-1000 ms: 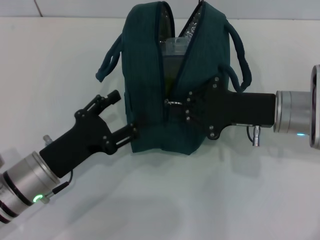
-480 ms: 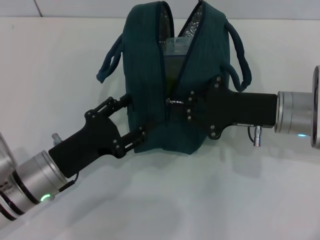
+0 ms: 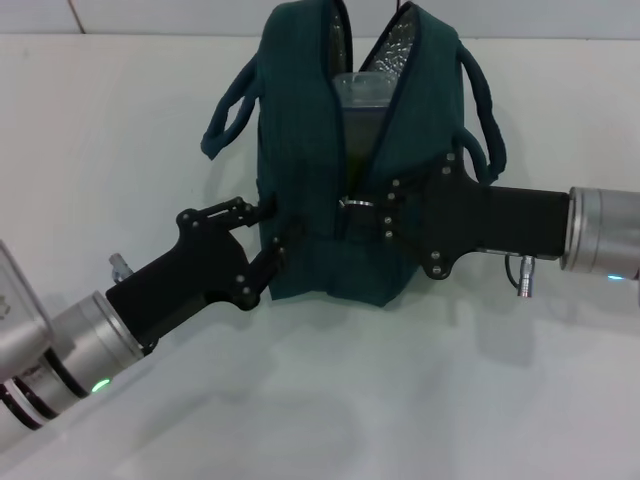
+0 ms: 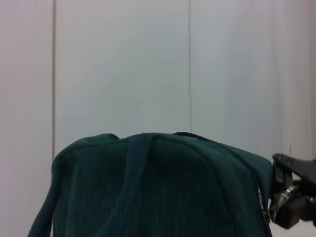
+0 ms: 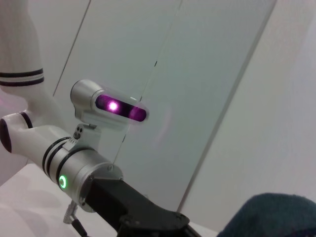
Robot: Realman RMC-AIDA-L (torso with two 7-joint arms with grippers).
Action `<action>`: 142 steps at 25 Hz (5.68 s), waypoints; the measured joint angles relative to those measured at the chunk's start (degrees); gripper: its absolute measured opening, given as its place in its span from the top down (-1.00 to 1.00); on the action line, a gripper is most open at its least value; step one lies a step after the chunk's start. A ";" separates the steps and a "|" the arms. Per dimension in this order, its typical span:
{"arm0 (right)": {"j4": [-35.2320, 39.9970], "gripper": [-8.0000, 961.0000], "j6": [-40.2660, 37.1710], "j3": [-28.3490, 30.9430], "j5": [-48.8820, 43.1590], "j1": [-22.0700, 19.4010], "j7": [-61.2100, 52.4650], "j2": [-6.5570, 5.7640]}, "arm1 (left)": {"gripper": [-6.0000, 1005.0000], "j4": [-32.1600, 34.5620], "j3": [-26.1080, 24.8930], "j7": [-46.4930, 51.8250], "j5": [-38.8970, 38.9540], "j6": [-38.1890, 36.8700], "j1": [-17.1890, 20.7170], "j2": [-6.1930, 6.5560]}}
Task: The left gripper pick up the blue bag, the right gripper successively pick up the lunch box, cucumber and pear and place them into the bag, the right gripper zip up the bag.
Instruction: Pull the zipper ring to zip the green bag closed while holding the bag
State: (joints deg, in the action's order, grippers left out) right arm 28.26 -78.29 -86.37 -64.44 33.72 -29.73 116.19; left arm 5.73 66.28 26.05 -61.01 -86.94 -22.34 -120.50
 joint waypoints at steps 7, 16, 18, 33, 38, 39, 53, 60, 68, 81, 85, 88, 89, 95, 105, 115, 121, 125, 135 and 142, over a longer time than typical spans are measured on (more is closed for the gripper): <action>2.19 0.95 0.18 -0.03 1.35 -1.73 0.56 0.00 | 0.56 -0.11 0.37 -1.56 -0.36 1.16 -1.17 -0.05; 1.97 0.95 0.10 -0.03 7.68 -2.18 3.67 0.00 | 0.85 -0.03 1.50 -2.26 -1.76 2.67 -2.15 0.14; 1.91 0.95 0.00 -0.04 8.85 -2.25 4.04 0.00 | 0.85 0.08 2.14 -2.27 -1.77 3.23 -2.25 0.28; 1.38 0.95 -0.31 -4.33 25.28 -3.67 18.37 0.00 | 0.85 0.56 1.98 -2.33 -1.35 3.34 0.01 0.69; 1.37 0.95 -1.97 -6.36 26.95 -5.10 21.57 -0.01 | 0.85 0.60 1.79 -2.23 0.03 2.93 0.77 1.06; 1.38 0.95 -2.85 -7.24 27.02 -5.50 22.50 -0.01 | 0.85 0.60 1.74 -2.16 1.36 2.65 1.07 1.13; 2.77 0.95 -1.89 -18.41 35.55 -7.20 27.78 0.00 | 0.85 0.80 1.13 -1.86 6.52 0.63 2.67 0.82; 2.80 0.95 -0.90 -18.85 36.95 -6.96 27.56 0.00 | 0.86 0.13 1.14 -2.03 6.88 0.37 2.65 0.49; 2.80 0.95 -0.35 -18.93 37.69 -6.99 27.58 0.00 | 0.31 -0.02 1.13 -0.10 8.24 -4.43 2.86 0.31; 2.73 0.95 -0.75 -19.63 37.73 -7.19 27.79 0.00 | -0.57 -2.13 1.26 3.38 8.59 -7.31 -1.64 0.07; 2.61 0.95 -0.78 -19.50 37.73 -7.19 27.81 0.00 | -0.72 -2.51 1.33 3.39 8.59 -7.30 -2.51 0.05; 2.56 0.95 -0.85 -19.25 37.72 -7.29 27.88 0.00 | -0.77 -2.35 1.22 3.39 8.59 -7.48 -2.49 0.04; 2.54 0.95 -0.87 -19.22 37.72 -7.32 27.91 0.00 | -0.77 -2.28 1.22 3.40 8.61 -7.51 -2.50 0.03; 2.28 0.95 -0.91 -19.18 37.72 -7.31 29.16 0.00 | -0.77 -2.25 1.19 3.40 8.72 -7.38 -2.58 0.00; 2.28 0.95 -0.93 -19.39 37.72 -7.24 29.33 0.00 | -0.01 -2.00 1.19 2.65 8.81 -7.01 -2.36 0.23; 2.30 0.95 -0.68 -19.55 38.31 -7.42 29.38 0.00 | 0.44 -1.97 1.65 -0.73 8.92 -7.02 -1.87 0.16; 2.21 0.95 -0.53 -19.59 39.69 -7.32 29.39 0.00 | 0.85 -1.61 1.73 -1.46 5.04 -7.01 -2.64 0.33; 2.16 0.95 -0.42 -19.63 41.62 -7.29 29.10 0.00 | 0.88 -1.51 1.75 -3.18 3.25 -7.02 -2.95 0.38; 0.30 0.95 0.00 -19.57 48.41 -7.03 28.75 0.00 | 0.88 -1.13 1.68 -3.55 3.12 -6.17 -2.77 0.75; -1.11 0.95 1.29 -19.13 51.83 -6.96 28.71 0.00 | 0.90 1.17 0.20 -3.56 4.43 -5.09 0.18 1.22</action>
State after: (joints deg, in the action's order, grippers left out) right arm 27.15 -77.00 -105.50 -12.61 26.76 -1.02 116.19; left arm 6.90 66.48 22.49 -56.58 -92.03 -22.16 -119.28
